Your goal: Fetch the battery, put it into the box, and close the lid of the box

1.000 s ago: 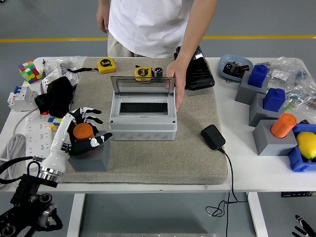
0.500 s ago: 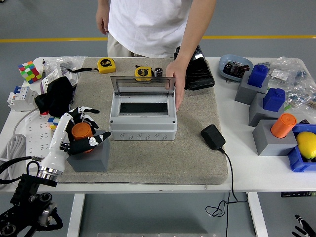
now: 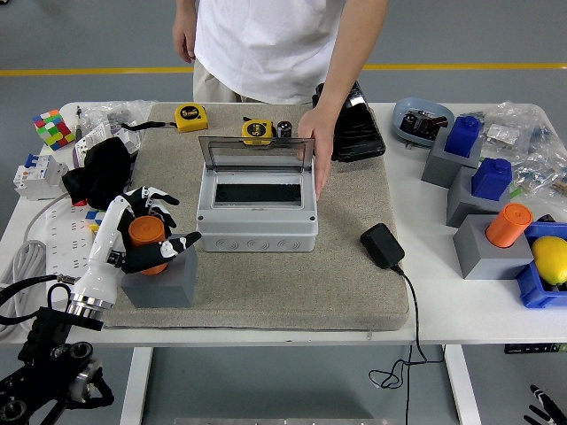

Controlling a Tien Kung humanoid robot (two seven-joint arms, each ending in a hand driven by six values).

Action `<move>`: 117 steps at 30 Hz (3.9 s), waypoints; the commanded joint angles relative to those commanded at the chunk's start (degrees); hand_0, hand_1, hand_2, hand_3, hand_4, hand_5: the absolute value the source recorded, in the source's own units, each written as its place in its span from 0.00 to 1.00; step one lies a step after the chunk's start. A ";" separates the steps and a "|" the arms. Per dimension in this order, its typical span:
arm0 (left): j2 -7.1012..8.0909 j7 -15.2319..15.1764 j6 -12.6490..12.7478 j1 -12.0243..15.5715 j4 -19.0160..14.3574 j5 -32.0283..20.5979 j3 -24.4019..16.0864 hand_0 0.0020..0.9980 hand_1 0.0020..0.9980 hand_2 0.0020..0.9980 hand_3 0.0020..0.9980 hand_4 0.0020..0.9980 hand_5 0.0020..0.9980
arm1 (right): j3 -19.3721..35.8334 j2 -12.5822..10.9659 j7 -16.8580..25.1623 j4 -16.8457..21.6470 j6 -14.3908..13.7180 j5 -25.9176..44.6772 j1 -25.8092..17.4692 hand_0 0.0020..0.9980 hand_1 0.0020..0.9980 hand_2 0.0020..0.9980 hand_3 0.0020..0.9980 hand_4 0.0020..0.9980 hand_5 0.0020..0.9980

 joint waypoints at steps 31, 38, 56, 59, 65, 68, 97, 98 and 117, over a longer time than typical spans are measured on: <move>5.19 19.58 0.76 -27.06 0.37 26.54 15.03 0.10 0.13 0.29 0.43 1.00 0.00 | -1.03 0.22 0.27 0.00 -0.77 1.18 0.04 0.62 0.68 0.66 0.55 0.92 0.48; 3.78 23.84 3.41 -30.25 2.38 33.48 19.51 0.10 0.13 0.29 0.43 1.00 0.00 | -1.46 0.22 0.28 0.00 -0.88 1.56 0.20 0.62 0.68 0.66 0.55 0.92 0.48; -0.78 32.49 5.36 -35.76 9.50 42.45 24.93 0.09 0.13 0.28 0.42 1.00 0.00 | -3.21 0.19 0.17 0.00 -0.93 2.45 0.23 0.62 0.68 0.66 0.55 0.92 0.48; -1.29 32.96 5.45 -35.96 10.04 42.71 25.37 0.09 0.14 0.29 0.45 1.00 0.00 | -3.12 0.23 0.12 0.00 -0.88 2.44 0.18 0.62 0.68 0.66 0.55 0.92 0.48; -2.26 33.16 6.23 -36.44 11.36 43.34 25.50 0.11 0.23 0.35 0.50 1.00 0.00 | -3.40 0.24 0.14 0.00 -0.87 2.53 0.16 0.62 0.68 0.66 0.55 0.92 0.48; -2.47 33.01 6.49 -36.48 11.84 43.36 25.47 0.11 0.23 0.35 0.50 1.00 0.00 | -3.49 0.25 0.19 0.00 -0.86 2.66 0.13 0.62 0.68 0.66 0.55 0.92 0.48; -1.52 31.20 7.45 -34.73 8.37 40.09 21.49 0.36 0.51 0.56 0.57 1.00 0.07 | -2.26 0.32 0.26 0.00 -0.85 2.26 -0.10 0.62 0.68 0.66 0.55 0.92 0.48; -1.44 30.94 7.56 -34.54 7.77 39.80 21.02 0.36 0.51 0.56 0.57 1.00 0.07 | -2.23 0.32 0.27 0.00 -0.84 2.28 -0.12 0.62 0.68 0.66 0.55 0.92 0.48; -1.27 29.81 2.65 -34.39 8.17 32.02 12.24 0.66 0.75 0.73 0.76 1.00 0.88 | -2.01 0.29 0.24 0.00 -0.85 2.25 -0.08 0.62 0.68 0.66 0.54 0.92 0.48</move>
